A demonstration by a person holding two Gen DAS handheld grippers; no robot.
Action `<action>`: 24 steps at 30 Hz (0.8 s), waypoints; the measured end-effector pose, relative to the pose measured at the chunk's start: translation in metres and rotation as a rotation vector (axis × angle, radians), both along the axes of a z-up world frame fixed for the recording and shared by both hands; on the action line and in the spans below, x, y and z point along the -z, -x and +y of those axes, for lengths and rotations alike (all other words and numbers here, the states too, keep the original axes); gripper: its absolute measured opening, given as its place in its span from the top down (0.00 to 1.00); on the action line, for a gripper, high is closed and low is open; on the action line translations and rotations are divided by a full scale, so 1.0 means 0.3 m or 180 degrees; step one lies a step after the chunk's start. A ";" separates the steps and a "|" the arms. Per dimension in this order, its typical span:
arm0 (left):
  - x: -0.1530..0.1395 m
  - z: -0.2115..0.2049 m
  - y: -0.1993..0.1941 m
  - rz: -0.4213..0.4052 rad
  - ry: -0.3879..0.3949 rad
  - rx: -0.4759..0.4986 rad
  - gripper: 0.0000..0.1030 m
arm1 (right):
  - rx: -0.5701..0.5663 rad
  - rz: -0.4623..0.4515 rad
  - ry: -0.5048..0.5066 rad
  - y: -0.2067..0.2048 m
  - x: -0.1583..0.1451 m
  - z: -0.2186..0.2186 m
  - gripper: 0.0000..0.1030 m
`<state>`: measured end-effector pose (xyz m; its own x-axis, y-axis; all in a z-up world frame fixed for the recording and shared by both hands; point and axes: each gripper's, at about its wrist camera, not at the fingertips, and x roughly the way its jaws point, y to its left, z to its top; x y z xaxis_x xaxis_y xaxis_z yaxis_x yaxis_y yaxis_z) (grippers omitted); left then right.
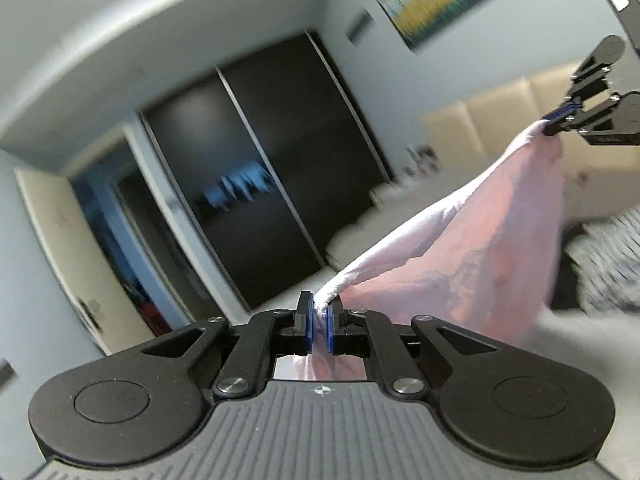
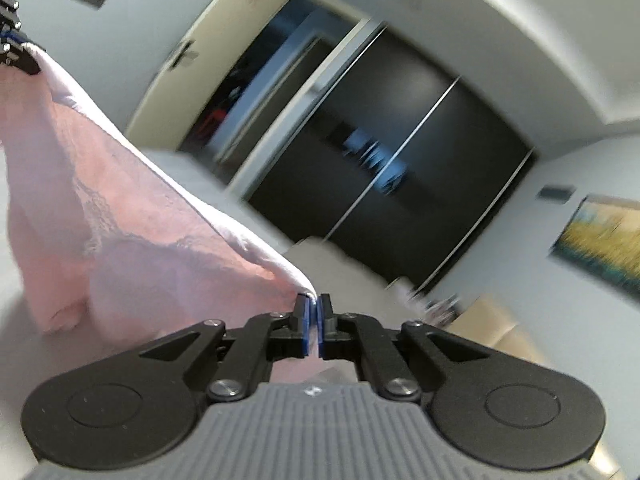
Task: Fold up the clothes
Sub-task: 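Lift the pink garment high with both grippers and shake it out, then lay the garment flat on the bed and open both grippers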
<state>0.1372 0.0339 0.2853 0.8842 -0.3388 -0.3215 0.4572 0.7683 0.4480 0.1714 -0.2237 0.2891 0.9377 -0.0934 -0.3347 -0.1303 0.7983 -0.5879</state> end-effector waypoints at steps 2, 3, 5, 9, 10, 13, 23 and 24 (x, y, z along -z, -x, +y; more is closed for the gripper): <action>0.116 0.021 0.056 0.0271 -0.0017 0.0058 0.96 | -0.0066 0.0209 -0.0121 0.064 0.122 -0.005 0.96; 0.171 0.029 0.085 0.0403 -0.0025 0.0075 0.96 | -0.0101 0.0327 -0.0189 0.100 0.189 -0.010 0.96; 0.284 0.041 0.143 0.0678 -0.0077 0.0102 0.96 | -0.0158 0.0549 -0.0346 0.165 0.306 -0.018 0.96; 0.495 0.068 0.255 0.1224 -0.0189 0.0134 0.96 | -0.0229 0.1049 -0.0619 0.277 0.528 -0.019 0.96; 0.542 0.070 0.279 0.1345 -0.0240 0.0134 0.96 | -0.0253 0.1190 -0.0645 0.297 0.579 -0.020 0.96; 0.661 0.082 0.347 0.1697 -0.0384 0.0162 0.96 | -0.0335 0.1576 -0.0725 0.371 0.729 -0.015 0.96; 0.887 0.072 0.491 0.2320 -0.0953 0.0482 0.96 | -0.0660 0.2447 -0.0673 0.519 0.965 0.002 0.96; 0.893 0.067 0.496 0.2330 -0.0987 0.0527 0.96 | -0.0712 0.2515 -0.0676 0.526 0.972 0.007 0.96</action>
<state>-0.0116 0.0539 0.0174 0.3596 -0.2473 -0.8998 0.8137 0.5551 0.1726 0.0135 -0.2216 -0.0025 0.4099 0.2053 -0.8888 -0.6077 0.7881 -0.0982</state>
